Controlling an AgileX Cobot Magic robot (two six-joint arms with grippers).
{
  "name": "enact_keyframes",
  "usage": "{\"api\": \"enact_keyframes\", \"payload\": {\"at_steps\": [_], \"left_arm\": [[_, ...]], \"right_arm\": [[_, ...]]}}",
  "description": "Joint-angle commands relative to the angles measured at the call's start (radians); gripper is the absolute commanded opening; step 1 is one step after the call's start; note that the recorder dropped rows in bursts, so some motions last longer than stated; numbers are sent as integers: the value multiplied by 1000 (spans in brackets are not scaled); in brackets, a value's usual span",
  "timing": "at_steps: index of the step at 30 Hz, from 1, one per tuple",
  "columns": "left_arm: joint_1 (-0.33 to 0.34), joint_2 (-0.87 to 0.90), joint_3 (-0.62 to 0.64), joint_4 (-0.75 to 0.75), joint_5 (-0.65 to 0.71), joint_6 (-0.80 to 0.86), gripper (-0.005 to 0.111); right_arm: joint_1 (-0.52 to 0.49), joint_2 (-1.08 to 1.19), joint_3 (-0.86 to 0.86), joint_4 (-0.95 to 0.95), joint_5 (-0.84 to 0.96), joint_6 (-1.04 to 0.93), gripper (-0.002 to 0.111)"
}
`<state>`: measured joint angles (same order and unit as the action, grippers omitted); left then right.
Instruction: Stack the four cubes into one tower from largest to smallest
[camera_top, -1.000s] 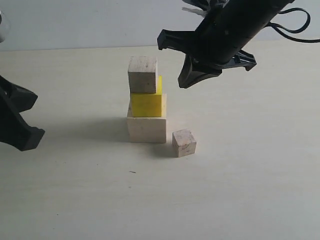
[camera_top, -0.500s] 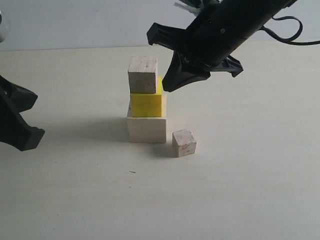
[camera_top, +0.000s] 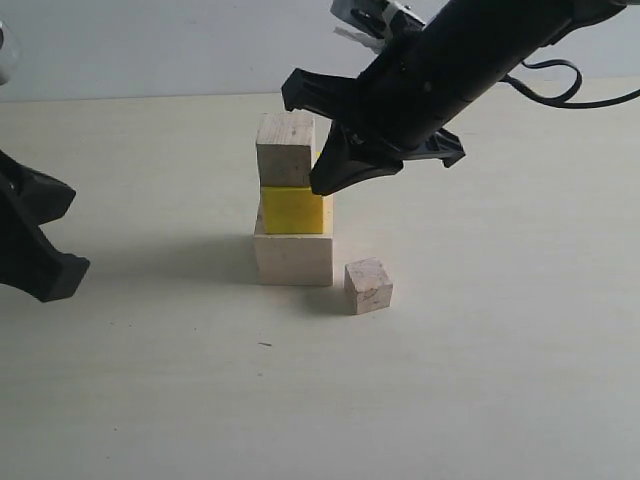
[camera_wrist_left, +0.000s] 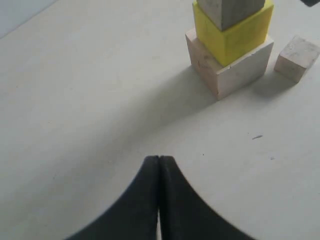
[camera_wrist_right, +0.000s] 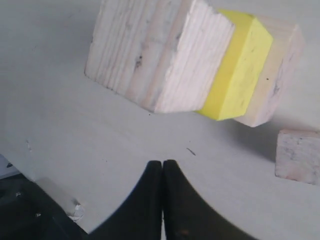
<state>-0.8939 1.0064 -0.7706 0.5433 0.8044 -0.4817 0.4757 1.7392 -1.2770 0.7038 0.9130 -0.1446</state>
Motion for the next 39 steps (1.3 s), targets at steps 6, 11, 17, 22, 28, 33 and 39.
{"api": "enact_keyframes", "payload": {"at_steps": [6,11,17,22,28,33,39], "left_arm": [[-2,-7,5,3,-11,3,0],[-2,-7,5,3,-11,3,0],[-2,-7,5,3,-13,3,0],[-2,-7,5,3,-15,3,0],[-2,-5,5,3,-17,3,0],[-2,-5,5,3,-17,3,0],[-2,-5,7,5,-19,3,0]], "right_arm": [[1,26,3,51,-34,-66,0],[1,36,3,53,-50,-72,0],[1,55,3,53,-61,-74,0],[1,57,3,53,-89,-82,0],[1,57,3,53,-103,-82,0],[1,57,3,53,-108,-82,0],[1,57,3,45,-106,-82,0]]}}
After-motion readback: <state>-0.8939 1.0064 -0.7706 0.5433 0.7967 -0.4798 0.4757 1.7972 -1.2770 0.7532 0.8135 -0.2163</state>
